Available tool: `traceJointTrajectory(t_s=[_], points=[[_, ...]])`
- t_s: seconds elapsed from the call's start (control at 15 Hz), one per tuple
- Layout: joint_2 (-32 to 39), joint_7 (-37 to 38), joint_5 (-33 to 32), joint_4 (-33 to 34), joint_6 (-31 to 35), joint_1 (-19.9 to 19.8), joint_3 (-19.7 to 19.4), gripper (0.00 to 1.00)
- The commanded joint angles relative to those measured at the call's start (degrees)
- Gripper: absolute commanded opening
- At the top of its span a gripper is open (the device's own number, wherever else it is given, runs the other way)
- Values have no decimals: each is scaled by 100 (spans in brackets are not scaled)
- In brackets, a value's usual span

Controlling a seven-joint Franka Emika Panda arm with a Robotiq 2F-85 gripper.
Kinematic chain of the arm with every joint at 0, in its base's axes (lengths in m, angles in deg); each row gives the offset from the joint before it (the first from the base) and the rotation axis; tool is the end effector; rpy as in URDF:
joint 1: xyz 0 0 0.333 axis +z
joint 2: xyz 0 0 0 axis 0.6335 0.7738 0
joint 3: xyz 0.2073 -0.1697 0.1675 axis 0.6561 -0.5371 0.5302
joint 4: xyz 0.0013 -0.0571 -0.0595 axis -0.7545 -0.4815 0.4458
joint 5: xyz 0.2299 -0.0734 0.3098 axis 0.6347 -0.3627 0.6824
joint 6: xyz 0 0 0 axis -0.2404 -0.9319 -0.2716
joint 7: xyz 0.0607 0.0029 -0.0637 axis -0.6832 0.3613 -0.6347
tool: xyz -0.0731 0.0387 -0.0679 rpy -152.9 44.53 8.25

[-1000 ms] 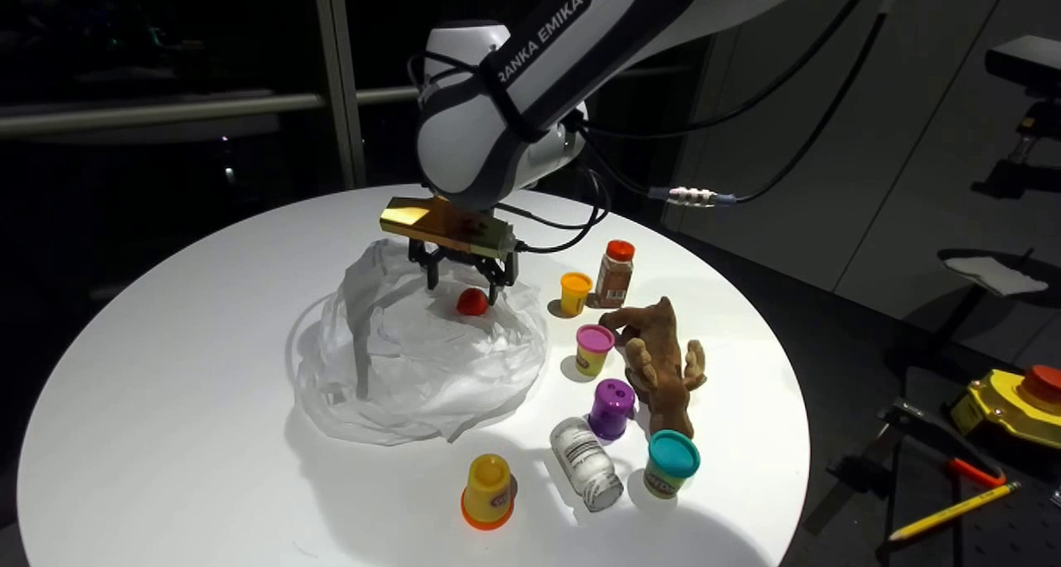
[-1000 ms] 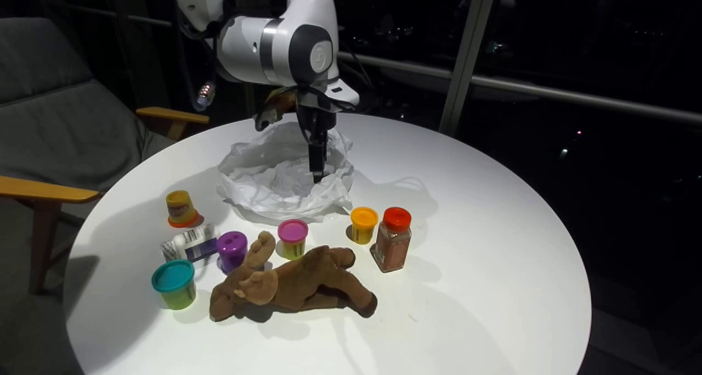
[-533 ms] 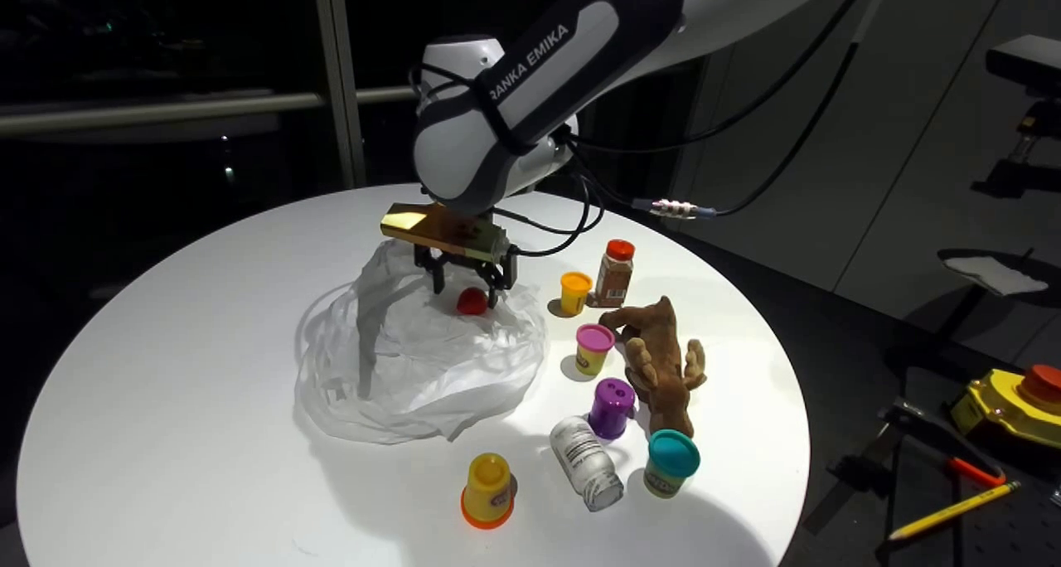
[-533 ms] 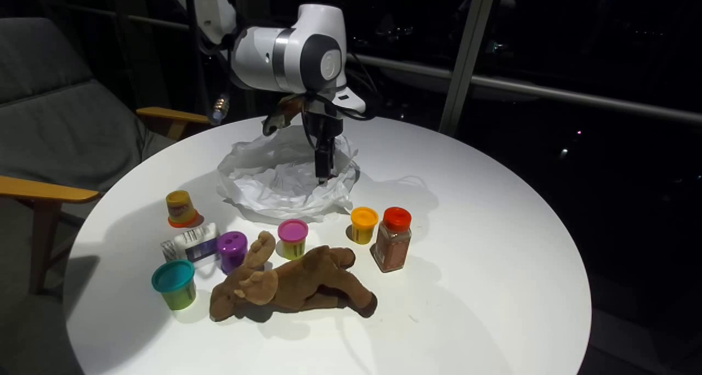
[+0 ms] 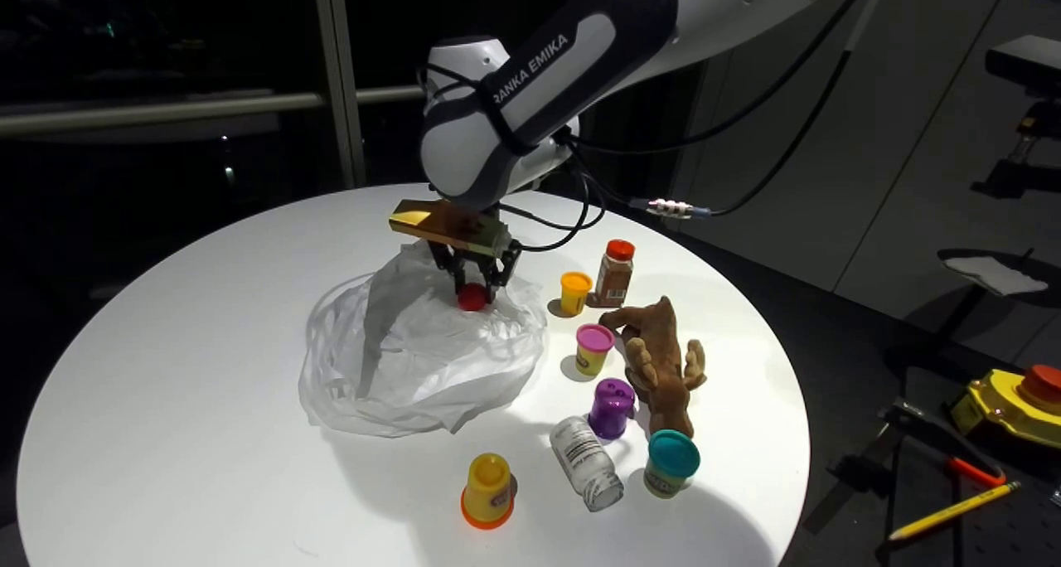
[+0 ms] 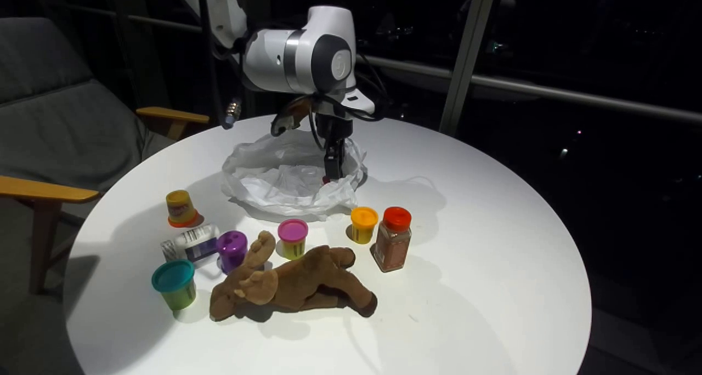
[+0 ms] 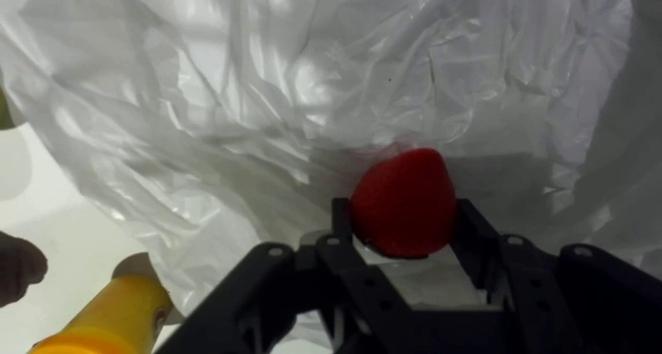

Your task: Remove the contents from the plastic bag.

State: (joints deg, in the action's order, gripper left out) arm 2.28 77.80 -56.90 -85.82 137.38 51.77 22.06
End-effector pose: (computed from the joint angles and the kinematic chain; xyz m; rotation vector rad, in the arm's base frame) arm 0.7416 0.0684 0.1191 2.5488 -1.7034 0.1388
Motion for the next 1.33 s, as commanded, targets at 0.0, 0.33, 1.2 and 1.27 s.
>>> traceJointTrajectory(t_s=[0.0,0.33,1.2,1.27], points=[[-111,180,-132,87,-188,-14,-40,26],[-975,-100,-58,147,-782,-88,179,26],[-3671,-625,-62,-3459,-419,-478,419,26],[-3770,-698,-109,-3769,-359,-506,395,26]])
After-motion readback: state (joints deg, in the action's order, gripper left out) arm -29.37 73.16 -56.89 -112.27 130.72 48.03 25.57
